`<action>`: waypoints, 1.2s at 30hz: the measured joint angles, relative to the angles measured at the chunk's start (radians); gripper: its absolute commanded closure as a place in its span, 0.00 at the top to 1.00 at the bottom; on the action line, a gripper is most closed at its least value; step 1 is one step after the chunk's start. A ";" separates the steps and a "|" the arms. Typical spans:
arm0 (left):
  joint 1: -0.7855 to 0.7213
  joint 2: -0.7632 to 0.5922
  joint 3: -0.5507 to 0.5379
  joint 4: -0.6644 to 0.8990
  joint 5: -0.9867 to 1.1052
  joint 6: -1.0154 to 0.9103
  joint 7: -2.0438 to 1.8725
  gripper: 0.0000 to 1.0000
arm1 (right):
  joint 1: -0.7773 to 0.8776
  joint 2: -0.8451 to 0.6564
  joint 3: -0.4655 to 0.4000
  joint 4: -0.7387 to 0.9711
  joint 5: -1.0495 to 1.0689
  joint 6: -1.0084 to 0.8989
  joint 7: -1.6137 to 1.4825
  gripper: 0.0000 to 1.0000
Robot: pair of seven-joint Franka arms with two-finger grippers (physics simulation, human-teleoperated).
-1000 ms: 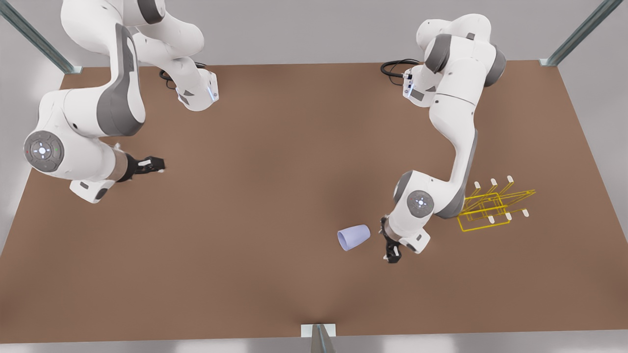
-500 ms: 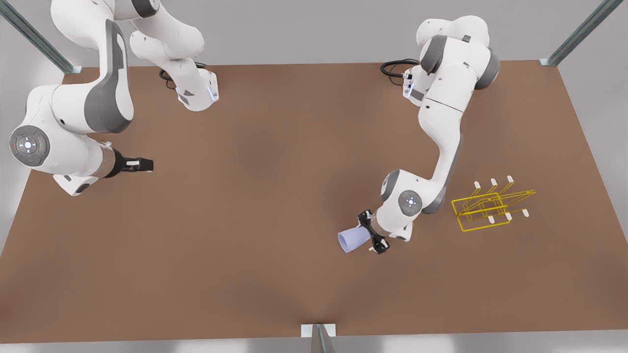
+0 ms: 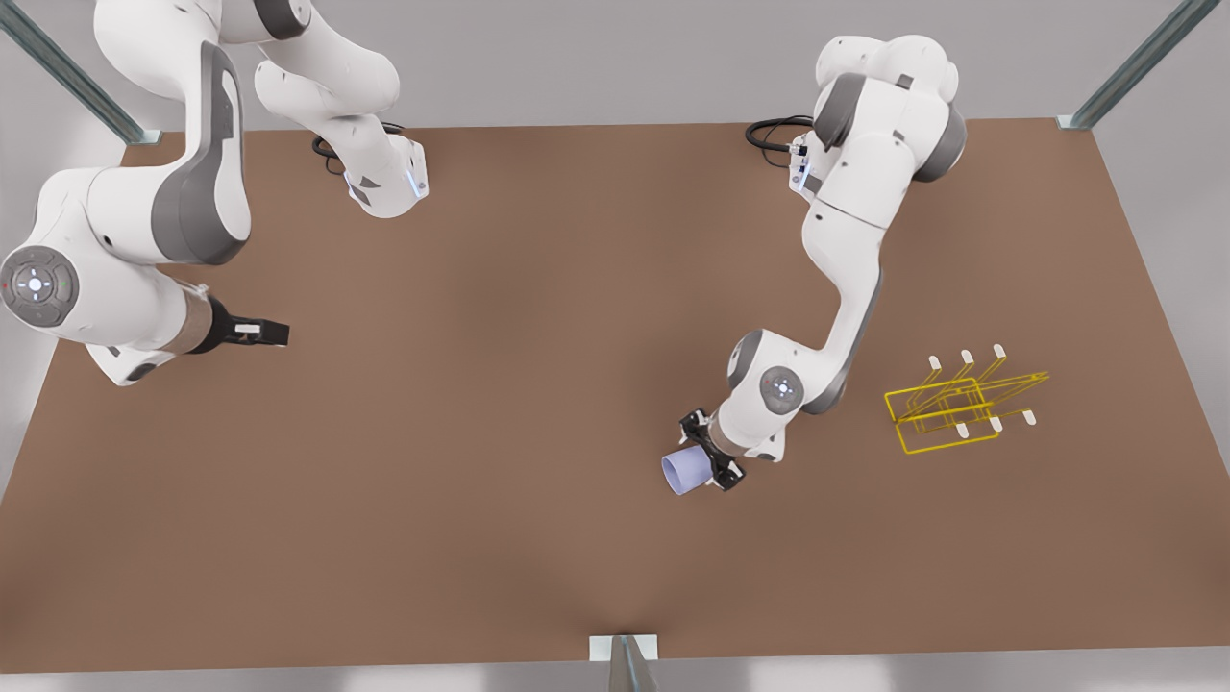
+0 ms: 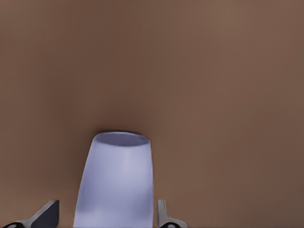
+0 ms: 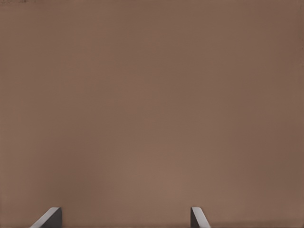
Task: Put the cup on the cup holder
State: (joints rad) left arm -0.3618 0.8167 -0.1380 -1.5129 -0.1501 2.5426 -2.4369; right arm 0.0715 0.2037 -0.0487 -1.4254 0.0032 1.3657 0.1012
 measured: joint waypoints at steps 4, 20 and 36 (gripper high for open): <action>0.000 0.022 0.000 0.000 -0.001 0.035 -0.014 1.00 | 0.001 0.016 -0.001 0.001 0.000 0.002 0.010 1.00; -0.019 0.065 0.000 0.001 -0.005 0.109 -0.038 0.78 | -0.012 0.035 -0.002 0.001 0.000 0.006 0.034 1.00; -0.306 -0.049 0.522 0.219 0.127 -0.334 -0.019 0.78 | -0.019 0.046 -0.003 0.001 -0.001 0.006 0.042 1.00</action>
State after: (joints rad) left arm -0.6675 0.7673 0.3837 -1.2943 -0.0235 2.2090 -2.4555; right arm 0.0528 0.2496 -0.0518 -1.4240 0.0020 1.3717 0.1436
